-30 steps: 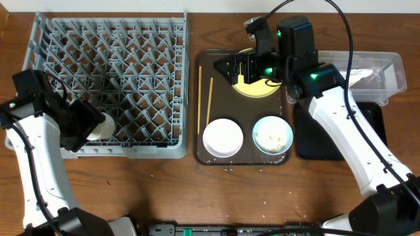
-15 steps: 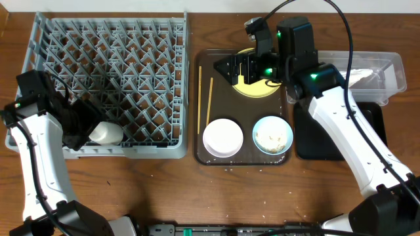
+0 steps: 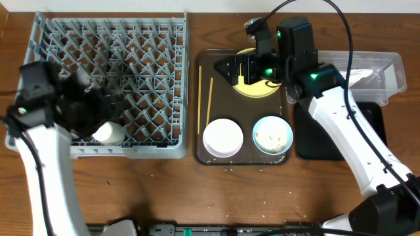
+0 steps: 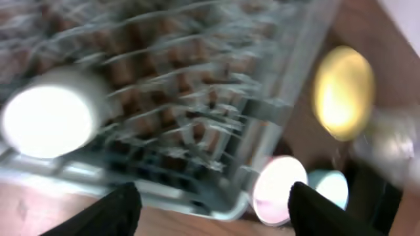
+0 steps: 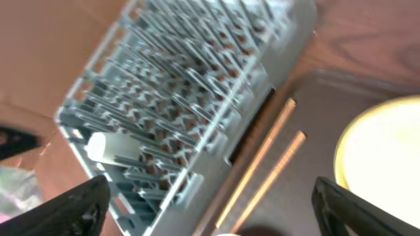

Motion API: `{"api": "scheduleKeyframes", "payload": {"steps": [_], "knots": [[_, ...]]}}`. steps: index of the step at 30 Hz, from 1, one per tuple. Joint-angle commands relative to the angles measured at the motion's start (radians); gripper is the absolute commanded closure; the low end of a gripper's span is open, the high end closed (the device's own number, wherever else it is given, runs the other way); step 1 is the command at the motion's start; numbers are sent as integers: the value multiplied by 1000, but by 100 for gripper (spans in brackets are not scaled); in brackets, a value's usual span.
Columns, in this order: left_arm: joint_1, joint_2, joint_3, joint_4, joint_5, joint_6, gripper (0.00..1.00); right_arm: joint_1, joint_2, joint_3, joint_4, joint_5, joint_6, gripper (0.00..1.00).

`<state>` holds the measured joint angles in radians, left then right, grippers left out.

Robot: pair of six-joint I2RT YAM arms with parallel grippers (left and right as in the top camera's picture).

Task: Sort waste into correct bins and load items into the dishwasher
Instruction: 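Grasp the light-blue rice bowl with the right gripper and lift it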

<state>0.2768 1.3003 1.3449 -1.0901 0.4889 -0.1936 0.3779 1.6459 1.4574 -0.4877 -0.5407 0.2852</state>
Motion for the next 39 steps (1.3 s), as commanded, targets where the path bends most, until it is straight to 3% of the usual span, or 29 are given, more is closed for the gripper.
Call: {"api": "scheduleKeyframes", "payload": {"steps": [1, 5, 9, 13, 17, 25, 34, 39], "knots": [[-143, -85, 27, 24, 19, 127, 22, 28, -16, 6, -72, 183, 55, 8], [-297, -107, 27, 29, -129, 127, 18, 76, -5, 6, -210, 356, 108, 20], [-391, -90, 24, 33, -170, 127, 18, 108, 7, 6, -318, 448, 111, 30], [-427, -60, 24, 48, -169, 127, 17, 124, 35, 4, -406, 491, 111, 50], [-429, -38, 24, 48, -169, 126, 17, 128, 92, -11, -475, 557, 111, 52], [-429, -36, 24, 49, -169, 126, 16, 134, 210, -63, -480, 552, 35, 60], [-429, -36, 24, 49, -169, 126, 16, 135, 322, -79, -478, 552, 32, 63], [-429, -36, 24, 49, -169, 126, 16, 133, 335, -79, -481, 552, 32, 80]]}}
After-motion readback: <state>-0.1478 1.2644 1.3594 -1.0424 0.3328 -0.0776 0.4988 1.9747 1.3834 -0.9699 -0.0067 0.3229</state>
